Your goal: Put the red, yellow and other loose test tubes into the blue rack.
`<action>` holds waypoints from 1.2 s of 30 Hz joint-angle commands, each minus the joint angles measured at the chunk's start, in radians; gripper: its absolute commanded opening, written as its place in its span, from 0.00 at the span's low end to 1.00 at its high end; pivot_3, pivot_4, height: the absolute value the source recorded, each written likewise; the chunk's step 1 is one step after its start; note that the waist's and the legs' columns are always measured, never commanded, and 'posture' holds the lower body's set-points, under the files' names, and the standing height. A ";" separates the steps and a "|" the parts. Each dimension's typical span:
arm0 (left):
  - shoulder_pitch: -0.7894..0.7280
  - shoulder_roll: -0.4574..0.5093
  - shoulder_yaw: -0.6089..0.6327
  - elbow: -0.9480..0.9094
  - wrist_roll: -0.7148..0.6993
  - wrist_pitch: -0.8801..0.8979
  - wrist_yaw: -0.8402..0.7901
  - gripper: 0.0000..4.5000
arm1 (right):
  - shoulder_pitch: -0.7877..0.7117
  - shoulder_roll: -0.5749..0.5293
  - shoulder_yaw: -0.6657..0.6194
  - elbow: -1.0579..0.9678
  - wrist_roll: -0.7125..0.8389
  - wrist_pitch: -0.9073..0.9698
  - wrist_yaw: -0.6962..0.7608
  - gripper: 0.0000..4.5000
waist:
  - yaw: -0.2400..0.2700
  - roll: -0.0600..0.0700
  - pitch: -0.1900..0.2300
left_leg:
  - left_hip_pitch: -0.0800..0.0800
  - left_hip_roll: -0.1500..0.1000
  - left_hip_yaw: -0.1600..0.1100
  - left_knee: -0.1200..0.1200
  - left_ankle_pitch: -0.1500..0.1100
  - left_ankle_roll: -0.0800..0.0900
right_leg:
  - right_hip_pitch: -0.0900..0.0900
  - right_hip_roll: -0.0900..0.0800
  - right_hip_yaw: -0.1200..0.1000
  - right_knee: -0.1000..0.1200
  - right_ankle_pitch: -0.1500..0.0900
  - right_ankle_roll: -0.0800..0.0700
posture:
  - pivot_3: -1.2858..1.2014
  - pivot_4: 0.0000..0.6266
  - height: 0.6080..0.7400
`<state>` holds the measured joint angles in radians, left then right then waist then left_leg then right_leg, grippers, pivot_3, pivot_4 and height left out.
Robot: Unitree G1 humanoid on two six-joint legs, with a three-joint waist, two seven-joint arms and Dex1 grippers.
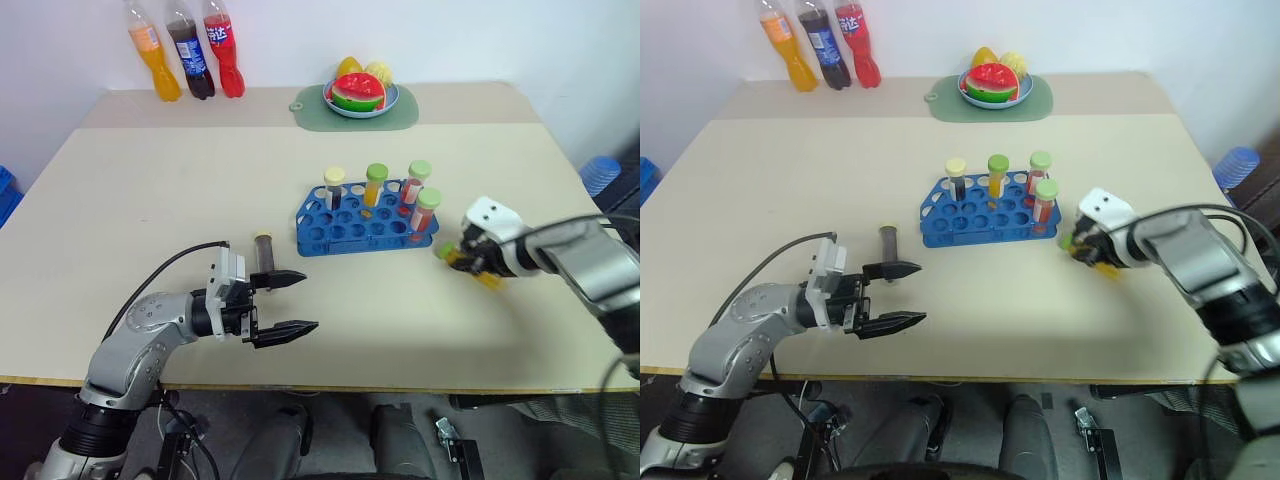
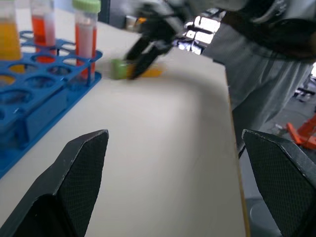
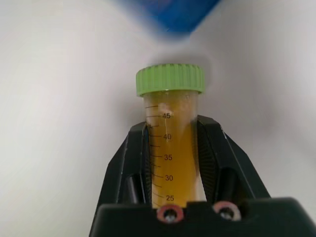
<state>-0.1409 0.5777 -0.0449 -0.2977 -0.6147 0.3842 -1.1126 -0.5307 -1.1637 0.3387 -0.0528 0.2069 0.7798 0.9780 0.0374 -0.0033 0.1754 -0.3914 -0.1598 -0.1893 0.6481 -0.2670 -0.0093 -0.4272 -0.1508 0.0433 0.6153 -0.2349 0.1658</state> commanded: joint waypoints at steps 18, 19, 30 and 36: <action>-0.064 -0.011 0.030 0.050 0.024 -0.063 0.017 1.00 | 0.009 0.944 -0.352 0.076 0.114 -0.649 -0.458 0.18 | -0.032 -0.001 0.001 | 0.002 0.014 0.001 -0.002 0.002 -0.011 | -0.003 0.015 0.003 0.000 0.007 -0.008 | 0.52 0.24 1.00; -0.062 -0.013 0.033 0.044 0.019 -0.058 0.024 1.00 | 0.007 0.961 -0.347 0.110 0.099 -0.682 -0.461 0.18 | -0.034 -0.001 0.001 | 0.002 0.014 0.001 -0.002 0.003 -0.012 | -0.003 0.016 0.003 0.000 0.007 -0.009 | 0.52 0.24 1.00; -0.024 -0.007 0.064 -0.013 -0.008 -0.021 0.078 1.00 | -0.037 1.034 -0.338 0.429 -0.018 -0.960 -0.508 0.18 | -0.051 0.000 0.000 | 0.003 0.016 0.001 -0.003 0.004 -0.014 | -0.004 0.018 0.003 0.003 0.007 -0.010 | 0.52 0.24 1.00; -0.009 -0.014 0.081 -0.031 -0.025 -0.001 0.115 1.00 | -0.057 1.072 -0.324 0.536 -0.049 -1.052 -0.525 0.18 | -0.055 0.000 0.000 | 0.004 0.016 0.001 -0.003 0.004 -0.014 | -0.003 0.018 0.003 0.003 0.008 -0.010 | 0.52 0.24 1.00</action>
<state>-0.1530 0.5654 0.0101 -0.2894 -0.6208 0.3799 -1.0127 -0.5805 -0.0981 0.0167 0.4449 0.1778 -0.2540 0.4751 -0.0176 -0.0037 0.1755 -0.3867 -0.1439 -0.1885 0.6455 -0.2631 -0.0234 -0.4298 -0.1327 0.0463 0.6188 -0.2273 0.1557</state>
